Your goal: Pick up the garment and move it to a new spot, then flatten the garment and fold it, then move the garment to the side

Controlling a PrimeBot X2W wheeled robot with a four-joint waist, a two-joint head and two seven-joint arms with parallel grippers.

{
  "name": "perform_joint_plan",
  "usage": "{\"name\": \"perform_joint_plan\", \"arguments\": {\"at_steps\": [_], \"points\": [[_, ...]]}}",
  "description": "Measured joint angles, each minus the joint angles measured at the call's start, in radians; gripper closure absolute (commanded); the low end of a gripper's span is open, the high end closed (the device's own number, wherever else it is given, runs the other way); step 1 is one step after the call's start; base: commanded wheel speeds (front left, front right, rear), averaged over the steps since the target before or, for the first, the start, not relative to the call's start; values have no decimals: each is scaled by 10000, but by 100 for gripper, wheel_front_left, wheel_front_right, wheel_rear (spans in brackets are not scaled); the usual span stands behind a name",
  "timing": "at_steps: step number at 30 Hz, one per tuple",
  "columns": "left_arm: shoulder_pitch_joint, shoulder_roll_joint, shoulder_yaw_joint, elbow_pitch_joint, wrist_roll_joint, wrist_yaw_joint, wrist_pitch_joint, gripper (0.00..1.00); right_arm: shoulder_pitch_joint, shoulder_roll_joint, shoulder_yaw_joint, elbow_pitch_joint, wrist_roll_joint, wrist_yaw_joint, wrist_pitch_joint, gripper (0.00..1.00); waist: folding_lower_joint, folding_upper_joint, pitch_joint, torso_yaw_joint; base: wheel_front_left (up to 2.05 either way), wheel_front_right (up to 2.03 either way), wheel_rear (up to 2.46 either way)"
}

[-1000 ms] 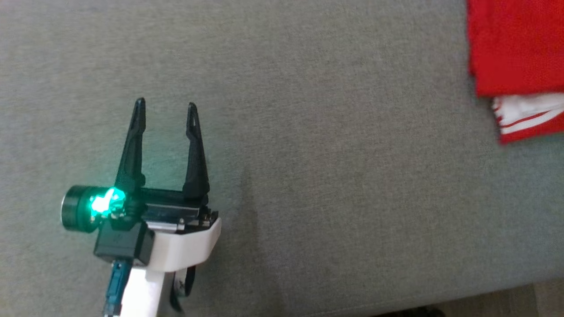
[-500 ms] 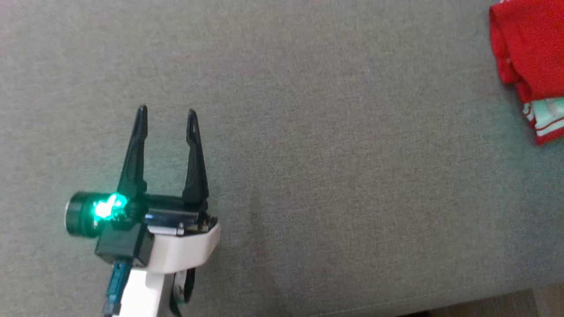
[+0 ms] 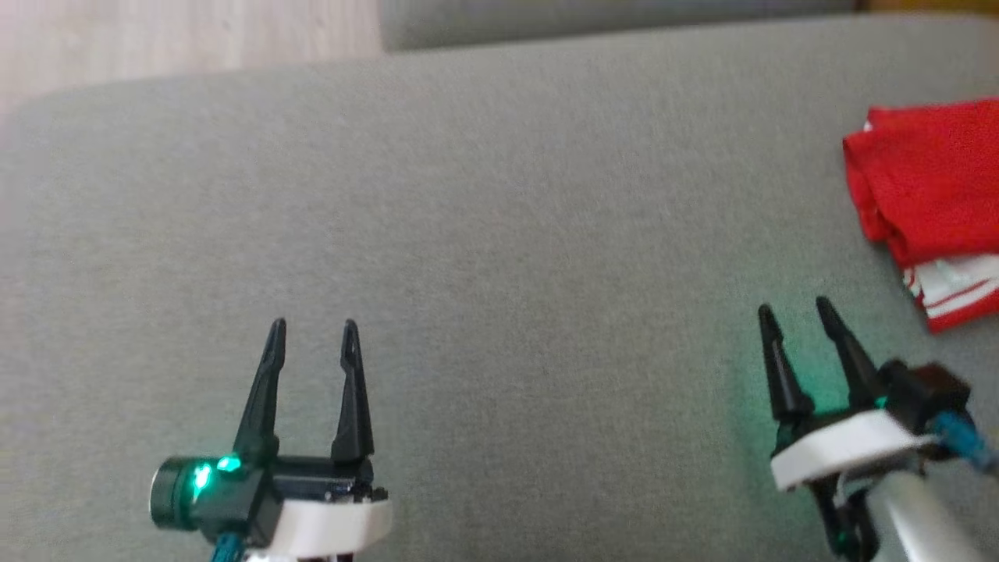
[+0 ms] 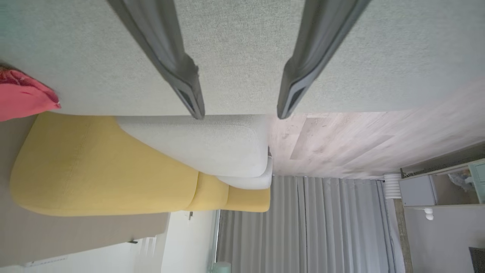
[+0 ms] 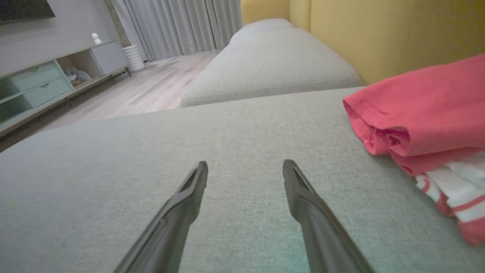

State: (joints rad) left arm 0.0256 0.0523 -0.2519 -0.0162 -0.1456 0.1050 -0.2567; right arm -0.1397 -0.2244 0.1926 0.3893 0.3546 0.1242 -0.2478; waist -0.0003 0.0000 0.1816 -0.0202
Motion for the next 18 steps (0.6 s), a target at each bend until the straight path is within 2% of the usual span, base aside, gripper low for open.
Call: {"name": "perform_joint_plan", "arguments": {"at_steps": [7,13,18], "points": [[1144,2,73,-364,52,-81,0,0,2075,1294,-1308,-1632,-1739,0,-4,0,0,0,-1305,424,0,0,0],[1715,13,286,-481,79,19,0,0,2833,1624,-1630,-2642,-2243,0,-4,0,0,0,-1852,596,0,0,0],[1862,15,311,-464,148,10,0,0,2994,1689,-1674,-2713,-2403,0,-29,0,2,0,-1918,589,0,0,0]]}}
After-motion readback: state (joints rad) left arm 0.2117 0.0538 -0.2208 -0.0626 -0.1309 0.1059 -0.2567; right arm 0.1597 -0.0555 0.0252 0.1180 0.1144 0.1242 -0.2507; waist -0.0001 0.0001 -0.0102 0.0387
